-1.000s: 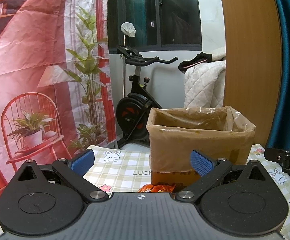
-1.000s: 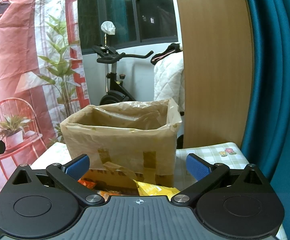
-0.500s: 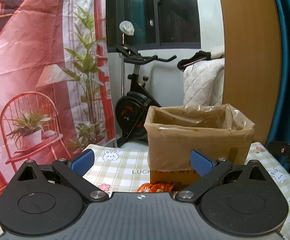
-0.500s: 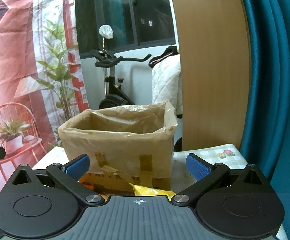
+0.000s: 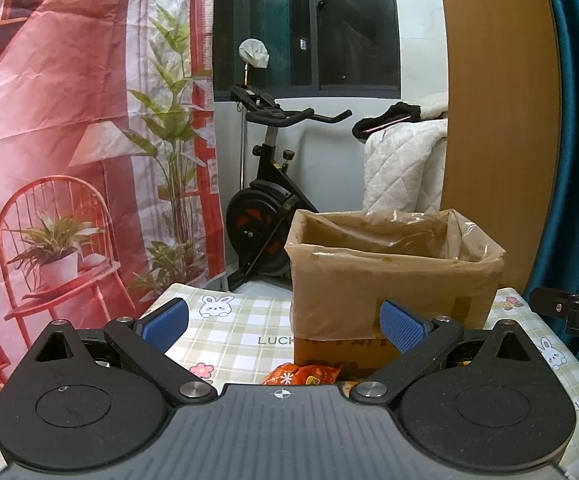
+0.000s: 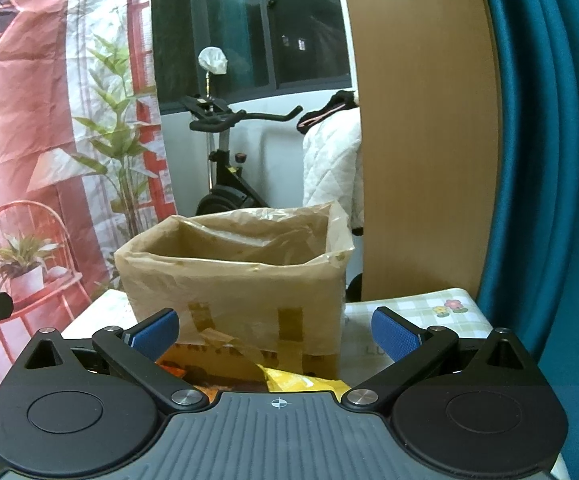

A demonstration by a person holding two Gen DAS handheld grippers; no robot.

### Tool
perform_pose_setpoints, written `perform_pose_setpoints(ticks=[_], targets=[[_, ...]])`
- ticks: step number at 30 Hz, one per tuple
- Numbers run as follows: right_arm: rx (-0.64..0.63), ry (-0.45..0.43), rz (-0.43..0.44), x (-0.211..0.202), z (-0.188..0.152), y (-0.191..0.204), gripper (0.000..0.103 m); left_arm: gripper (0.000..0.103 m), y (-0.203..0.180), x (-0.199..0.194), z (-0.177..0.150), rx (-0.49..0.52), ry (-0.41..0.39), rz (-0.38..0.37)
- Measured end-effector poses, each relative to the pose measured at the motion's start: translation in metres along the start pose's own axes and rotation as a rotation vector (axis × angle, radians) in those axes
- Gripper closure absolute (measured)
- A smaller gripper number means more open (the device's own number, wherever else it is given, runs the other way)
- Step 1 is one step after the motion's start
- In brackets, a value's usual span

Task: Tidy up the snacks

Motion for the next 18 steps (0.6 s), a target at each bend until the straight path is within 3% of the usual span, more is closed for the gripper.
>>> perform_pose_setpoints(ticks=[18], targets=[[-0.011,0.010,0.007,-0.0019,-0.0034,0.0095,0.000,0.001,0.0038,0.0099,-0.0029,-0.019,0.007,0.011]])
Point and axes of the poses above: each gripper's, at about its wrist camera, not at the fingertips, and x roughly the way its jaws point, y to its left, z to its top, the point moved 8 cm from there along x, roughly the way its jaws point, and after that the axes turned 11 degrees about z, right-handed, at the moved point
